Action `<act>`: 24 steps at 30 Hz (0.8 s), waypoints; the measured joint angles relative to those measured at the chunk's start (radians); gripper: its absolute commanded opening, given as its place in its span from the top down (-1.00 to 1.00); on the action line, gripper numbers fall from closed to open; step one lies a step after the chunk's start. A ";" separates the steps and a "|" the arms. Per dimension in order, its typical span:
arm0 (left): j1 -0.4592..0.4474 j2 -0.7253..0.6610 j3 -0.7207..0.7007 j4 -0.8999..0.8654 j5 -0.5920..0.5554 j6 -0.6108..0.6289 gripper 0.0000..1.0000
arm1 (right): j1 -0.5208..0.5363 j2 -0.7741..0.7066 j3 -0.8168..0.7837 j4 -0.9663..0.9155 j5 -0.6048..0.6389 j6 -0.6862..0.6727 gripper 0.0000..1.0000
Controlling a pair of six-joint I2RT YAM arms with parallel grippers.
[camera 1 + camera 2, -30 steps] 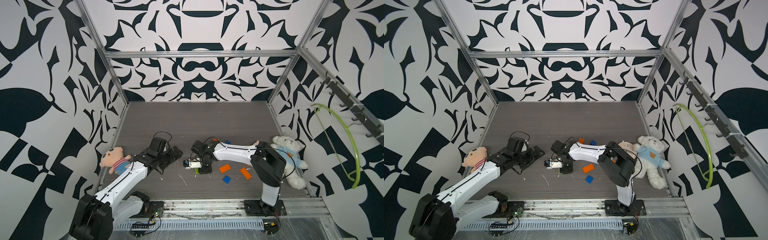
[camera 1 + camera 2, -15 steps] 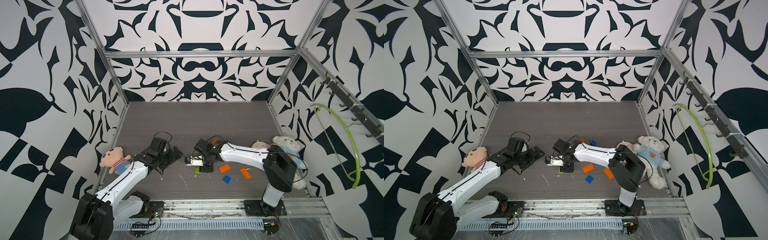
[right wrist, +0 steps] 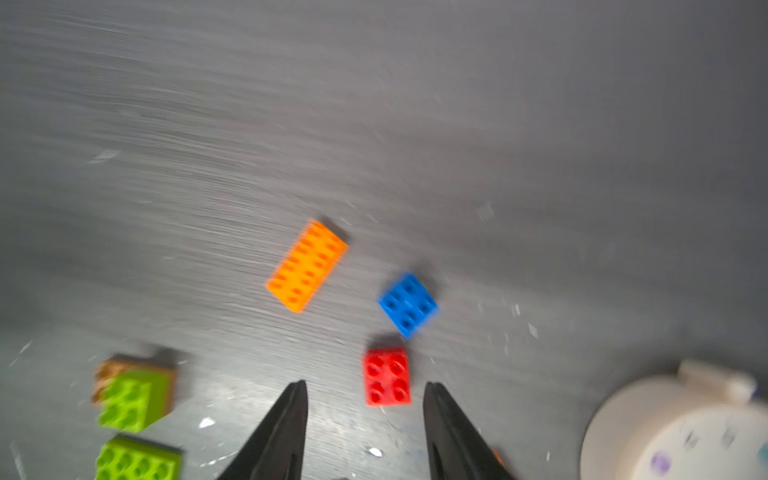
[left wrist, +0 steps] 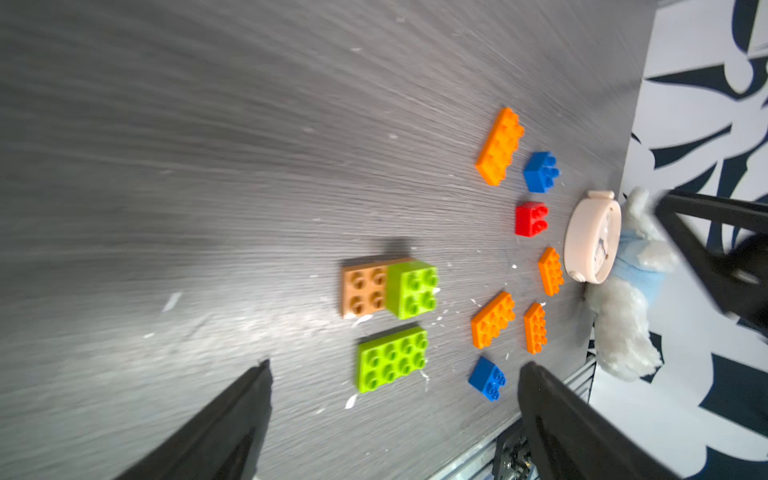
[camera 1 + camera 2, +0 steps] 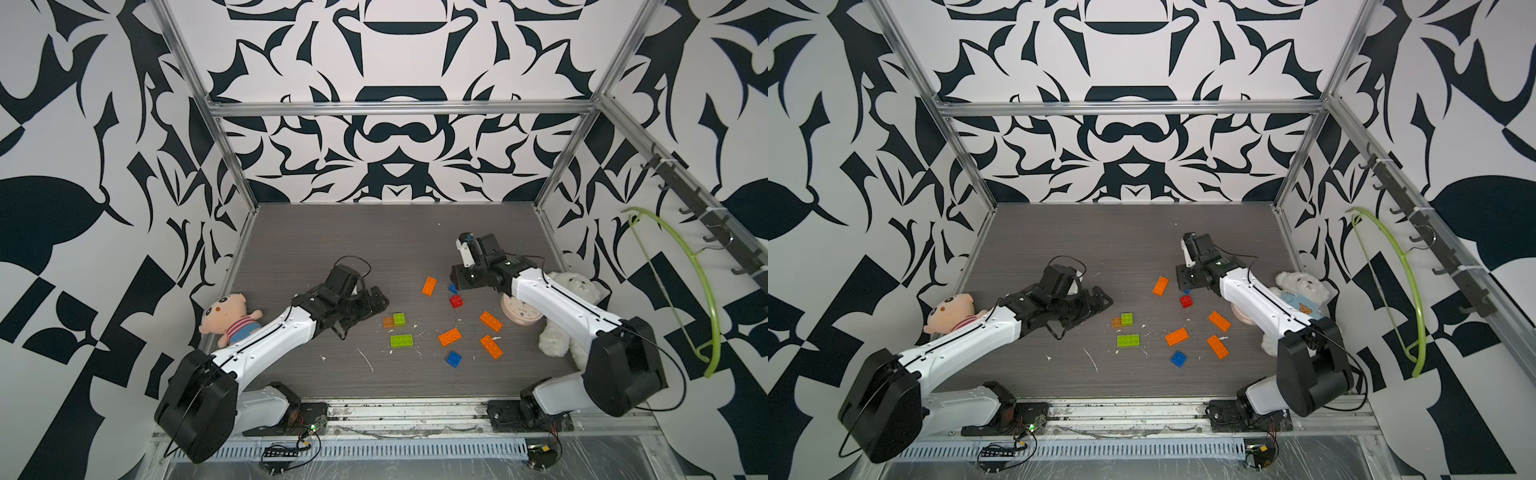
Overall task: Assemble the number 5 with lego
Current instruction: Place the lego brick at the center of the board, then pick up the lego brick from the center of the board.
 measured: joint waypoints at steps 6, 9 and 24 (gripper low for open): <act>-0.114 0.118 0.111 0.006 -0.057 0.000 -0.98 | -0.016 0.077 -0.016 -0.029 -0.038 0.083 -0.06; -0.156 0.153 0.143 0.006 -0.076 0.001 -0.99 | -0.014 0.113 -0.015 -0.029 -0.050 0.088 -0.06; -0.213 0.216 0.209 0.005 -0.114 0.010 -0.99 | -0.013 0.266 0.089 -0.086 -0.084 0.005 0.01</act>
